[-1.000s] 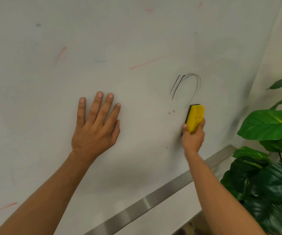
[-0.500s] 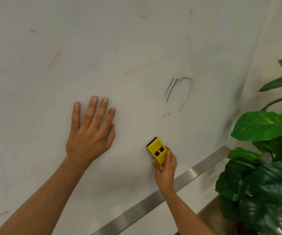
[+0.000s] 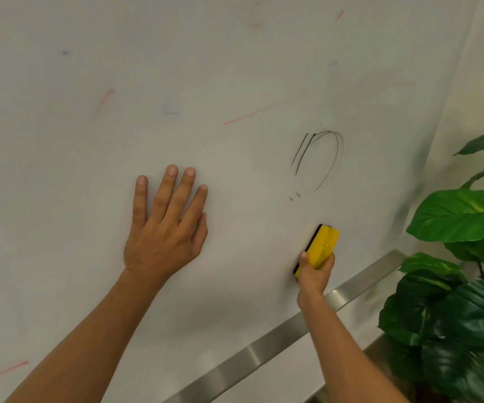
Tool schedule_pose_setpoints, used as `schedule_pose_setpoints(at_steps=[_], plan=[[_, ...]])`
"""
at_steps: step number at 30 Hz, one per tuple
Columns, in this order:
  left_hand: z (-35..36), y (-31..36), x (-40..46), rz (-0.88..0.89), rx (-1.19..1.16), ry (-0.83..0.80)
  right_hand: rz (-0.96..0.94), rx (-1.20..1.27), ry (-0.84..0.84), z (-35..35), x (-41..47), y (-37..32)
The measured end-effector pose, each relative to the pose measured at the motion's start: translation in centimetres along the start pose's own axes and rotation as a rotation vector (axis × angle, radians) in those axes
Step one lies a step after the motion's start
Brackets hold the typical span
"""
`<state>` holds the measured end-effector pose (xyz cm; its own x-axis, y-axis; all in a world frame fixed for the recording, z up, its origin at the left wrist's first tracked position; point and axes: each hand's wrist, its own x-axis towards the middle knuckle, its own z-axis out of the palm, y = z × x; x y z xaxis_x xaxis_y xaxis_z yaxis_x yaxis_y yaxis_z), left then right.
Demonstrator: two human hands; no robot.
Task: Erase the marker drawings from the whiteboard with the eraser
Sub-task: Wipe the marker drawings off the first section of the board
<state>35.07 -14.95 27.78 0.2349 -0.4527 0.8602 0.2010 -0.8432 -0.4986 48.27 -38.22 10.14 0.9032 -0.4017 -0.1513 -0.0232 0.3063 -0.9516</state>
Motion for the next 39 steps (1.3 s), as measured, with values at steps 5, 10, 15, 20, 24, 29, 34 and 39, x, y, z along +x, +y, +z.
schedule_pose_setpoints(at_steps=[5,10,15,20,24,29,34,39], plan=[[0.0,0.0,0.0,0.000,-0.001,0.003,-0.292,-0.143,-0.139,1.9,-7.1,3.0],[0.0,-0.1,0.0,0.004,-0.004,0.002,-0.143,-0.020,0.039,2.4,-2.1,-2.6],[-0.1,0.1,0.0,0.005,-0.002,0.003,-0.061,0.003,0.119,1.9,2.9,-8.5],[0.0,0.1,-0.1,0.001,-0.005,0.004,-0.457,-0.178,-0.018,3.5,-2.6,-7.0],[0.0,0.0,-0.1,-0.002,-0.016,0.005,-0.653,-0.321,-0.126,2.1,-4.3,-5.0],[0.0,0.1,0.0,-0.007,-0.019,0.009,-0.299,-0.197,0.084,2.5,0.0,-8.2],[0.0,0.1,0.0,-0.009,-0.020,0.003,-0.286,-0.161,0.103,3.5,0.5,-11.0],[-0.2,0.1,0.1,-0.010,-0.031,0.003,-0.869,-0.347,-0.117,3.7,-4.9,-7.8]])
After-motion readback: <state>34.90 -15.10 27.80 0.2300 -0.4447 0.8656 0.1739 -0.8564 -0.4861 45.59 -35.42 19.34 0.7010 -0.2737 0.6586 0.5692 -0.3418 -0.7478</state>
